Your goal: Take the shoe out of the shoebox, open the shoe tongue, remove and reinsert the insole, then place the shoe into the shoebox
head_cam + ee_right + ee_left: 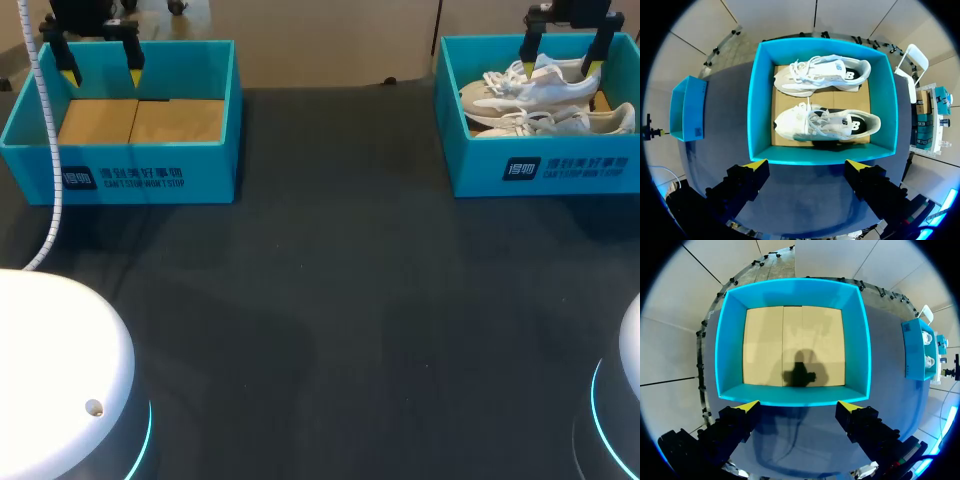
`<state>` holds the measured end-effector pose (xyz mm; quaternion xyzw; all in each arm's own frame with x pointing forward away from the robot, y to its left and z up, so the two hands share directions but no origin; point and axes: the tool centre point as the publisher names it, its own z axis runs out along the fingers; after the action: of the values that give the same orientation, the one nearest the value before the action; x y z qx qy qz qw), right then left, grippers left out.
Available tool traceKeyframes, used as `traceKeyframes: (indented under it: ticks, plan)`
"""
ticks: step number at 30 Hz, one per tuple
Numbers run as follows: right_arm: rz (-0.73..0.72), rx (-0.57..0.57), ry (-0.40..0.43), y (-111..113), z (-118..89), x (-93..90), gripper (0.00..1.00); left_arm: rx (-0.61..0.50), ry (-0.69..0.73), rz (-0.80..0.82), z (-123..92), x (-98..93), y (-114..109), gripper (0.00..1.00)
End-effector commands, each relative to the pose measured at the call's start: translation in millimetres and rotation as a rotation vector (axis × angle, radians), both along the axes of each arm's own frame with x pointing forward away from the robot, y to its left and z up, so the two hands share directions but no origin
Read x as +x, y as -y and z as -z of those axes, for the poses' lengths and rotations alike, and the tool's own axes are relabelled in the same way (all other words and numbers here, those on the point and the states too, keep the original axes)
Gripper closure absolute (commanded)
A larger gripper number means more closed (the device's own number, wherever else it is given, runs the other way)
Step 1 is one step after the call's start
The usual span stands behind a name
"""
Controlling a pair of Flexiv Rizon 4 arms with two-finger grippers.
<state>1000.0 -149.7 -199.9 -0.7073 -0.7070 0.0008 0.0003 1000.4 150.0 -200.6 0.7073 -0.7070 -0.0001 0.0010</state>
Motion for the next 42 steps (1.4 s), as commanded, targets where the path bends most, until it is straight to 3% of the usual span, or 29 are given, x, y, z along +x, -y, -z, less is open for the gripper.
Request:
traceKeyframes:
  ticks: [1, 19, 30, 42]
  plan:
    - [0.0, 0.0, 0.0, 0, 0, 0.2, 0.0, 0.0, 0.0, 0.0, 0, 0.1, 0, 0.0]
    - [-0.003, -0.021, 0.005, 2, 3, 2.6, 0.0, 0.0, 0.0, 0.0, 0, 0.1, 0, 0.0]
    - [0.0, 0.004, 0.043, 46, 12, 15.2, 0.0, 0.0, 0.0, 0.0, 0, 0.1, 0, 0.0]
    - [0.021, -0.029, 0.048, 91, 45, 36.6, 0.0, 0.0, 0.0, 0.0, 0, 0.1, 0, 0.0]
